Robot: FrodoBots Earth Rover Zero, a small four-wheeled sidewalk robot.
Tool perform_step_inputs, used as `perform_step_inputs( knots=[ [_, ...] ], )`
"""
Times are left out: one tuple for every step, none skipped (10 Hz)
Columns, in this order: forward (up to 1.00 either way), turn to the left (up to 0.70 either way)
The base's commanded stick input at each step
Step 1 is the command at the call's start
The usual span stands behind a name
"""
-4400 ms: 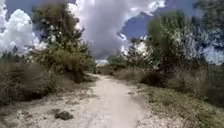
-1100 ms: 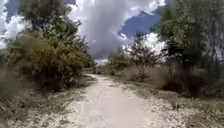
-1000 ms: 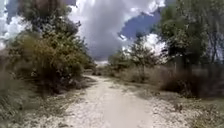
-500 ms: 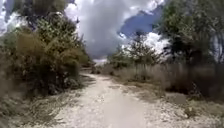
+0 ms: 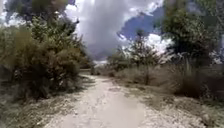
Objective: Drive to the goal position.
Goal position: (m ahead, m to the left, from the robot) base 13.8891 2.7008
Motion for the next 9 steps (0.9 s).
perform_step_inputs(
  knots=[
    [0.5, 0.0],
    [0.5, 0.0],
    [0.5, 0.23],
    [0.5, 0.5],
    [0.5, 0.0],
    [0.5, 0.0],
    [0.5, 0.0],
    [0.5, 0.0],
    [0.5, 0.0]
  ],
)
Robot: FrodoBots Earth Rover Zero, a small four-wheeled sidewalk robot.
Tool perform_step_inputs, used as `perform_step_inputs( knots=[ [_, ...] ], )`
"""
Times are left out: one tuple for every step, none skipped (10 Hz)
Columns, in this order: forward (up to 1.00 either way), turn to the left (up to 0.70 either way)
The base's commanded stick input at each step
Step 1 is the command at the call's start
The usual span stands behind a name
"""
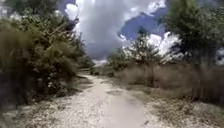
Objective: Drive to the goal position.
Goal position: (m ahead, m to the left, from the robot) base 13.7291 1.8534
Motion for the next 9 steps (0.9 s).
perform_step_inputs(
  knots=[
    [0.5, 0.0],
    [0.5, 0.0],
    [0.5, 0.08],
    [0.5, 0.29],
    [0.5, 0.5],
    [0.5, 0.0],
    [0.5, 0.0],
    [0.5, 0.0],
    [0.5, 0.0]
  ],
)
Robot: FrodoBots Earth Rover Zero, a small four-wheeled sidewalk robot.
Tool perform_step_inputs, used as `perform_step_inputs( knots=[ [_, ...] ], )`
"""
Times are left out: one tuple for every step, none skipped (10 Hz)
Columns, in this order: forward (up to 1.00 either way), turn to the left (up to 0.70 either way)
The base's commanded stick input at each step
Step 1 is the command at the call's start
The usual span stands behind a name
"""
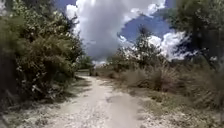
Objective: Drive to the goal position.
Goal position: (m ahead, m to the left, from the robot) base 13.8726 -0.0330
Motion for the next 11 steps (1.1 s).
perform_step_inputs(
  knots=[
    [0.5, 0.0],
    [0.5, 0.0],
    [0.5, 0.0],
    [0.5, 0.0],
    [0.5, 0.0],
    [0.5, 0.0],
    [0.5, 0.0],
    [0.5, 0.0],
    [0.5, 0.0],
    [0.5, 0.0],
    [0.5, 0.0]
  ],
)
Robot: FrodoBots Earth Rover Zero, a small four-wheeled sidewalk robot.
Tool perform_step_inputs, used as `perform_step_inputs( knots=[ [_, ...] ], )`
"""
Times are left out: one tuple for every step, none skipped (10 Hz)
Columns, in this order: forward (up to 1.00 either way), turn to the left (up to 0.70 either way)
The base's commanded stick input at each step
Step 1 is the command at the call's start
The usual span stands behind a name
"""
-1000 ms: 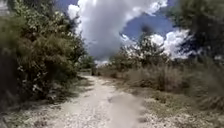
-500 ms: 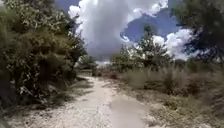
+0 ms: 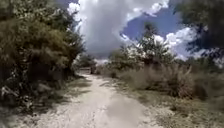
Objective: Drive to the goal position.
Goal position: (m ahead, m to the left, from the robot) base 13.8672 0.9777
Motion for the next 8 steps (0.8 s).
perform_step_inputs(
  knots=[
    [0.5, 0.0],
    [0.5, 0.0],
    [0.5, 0.0],
    [0.5, 0.0],
    [0.5, 0.0],
    [0.5, 0.03],
    [0.5, 0.1],
    [0.5, 0.02]
  ],
)
